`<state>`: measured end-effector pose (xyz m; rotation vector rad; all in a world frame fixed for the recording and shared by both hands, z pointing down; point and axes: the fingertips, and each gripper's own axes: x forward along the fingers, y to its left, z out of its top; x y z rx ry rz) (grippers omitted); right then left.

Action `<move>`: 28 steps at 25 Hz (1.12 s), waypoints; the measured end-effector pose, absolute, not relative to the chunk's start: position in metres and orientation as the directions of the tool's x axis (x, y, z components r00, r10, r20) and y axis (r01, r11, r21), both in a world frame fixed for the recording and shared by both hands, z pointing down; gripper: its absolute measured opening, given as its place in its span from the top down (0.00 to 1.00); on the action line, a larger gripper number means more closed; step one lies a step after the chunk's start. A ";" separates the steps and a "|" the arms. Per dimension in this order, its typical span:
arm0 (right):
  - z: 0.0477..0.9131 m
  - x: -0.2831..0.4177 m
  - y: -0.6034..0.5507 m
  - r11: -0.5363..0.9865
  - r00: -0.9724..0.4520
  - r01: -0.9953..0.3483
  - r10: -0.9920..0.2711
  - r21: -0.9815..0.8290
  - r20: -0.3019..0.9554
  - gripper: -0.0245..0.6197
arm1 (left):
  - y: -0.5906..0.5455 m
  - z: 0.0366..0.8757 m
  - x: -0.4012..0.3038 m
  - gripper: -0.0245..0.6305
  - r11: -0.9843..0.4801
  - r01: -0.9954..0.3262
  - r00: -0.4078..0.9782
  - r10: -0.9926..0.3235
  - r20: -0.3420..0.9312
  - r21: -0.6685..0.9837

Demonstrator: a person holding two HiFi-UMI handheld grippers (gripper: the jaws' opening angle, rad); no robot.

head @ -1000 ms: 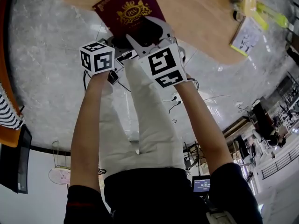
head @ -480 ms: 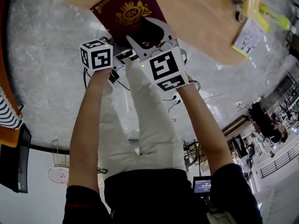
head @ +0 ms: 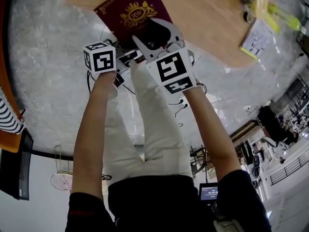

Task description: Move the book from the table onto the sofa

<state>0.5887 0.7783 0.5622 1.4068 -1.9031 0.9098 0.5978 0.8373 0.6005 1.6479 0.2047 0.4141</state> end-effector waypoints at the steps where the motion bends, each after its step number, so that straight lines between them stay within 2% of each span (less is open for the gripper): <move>1: 0.562 0.589 0.779 0.203 -0.260 -0.964 -0.554 -0.174 0.791 0.60 | 0.838 0.600 0.597 0.59 -0.120 -0.113 0.917 0.369 0.150 0.986; 5: 0.559 0.590 0.779 0.197 -0.257 -0.965 -0.554 -0.176 0.792 0.64 | 0.839 0.596 0.595 0.59 -0.124 -0.133 0.919 0.357 0.169 0.983; 9: 0.552 0.579 0.778 0.263 -0.267 -0.954 -0.532 -0.143 0.803 0.69 | 0.836 0.589 0.579 0.59 -0.138 -0.157 0.916 0.350 0.196 0.978; 15: 0.539 0.584 0.768 0.236 -0.295 -0.952 -0.549 -0.193 0.782 0.87 | 0.827 0.578 0.565 0.60 -0.213 -0.186 0.894 0.368 0.255 0.959; 18: 0.524 0.580 0.759 0.212 -0.299 -0.953 -0.560 -0.214 0.773 0.92 | 0.816 0.564 0.554 0.60 -0.263 -0.183 0.881 0.385 0.277 0.947; 28: 0.463 0.583 0.736 0.178 -0.309 -0.951 -0.607 -0.253 0.732 0.94 | 0.782 0.505 0.545 0.60 -0.361 -0.200 0.884 0.335 0.326 0.911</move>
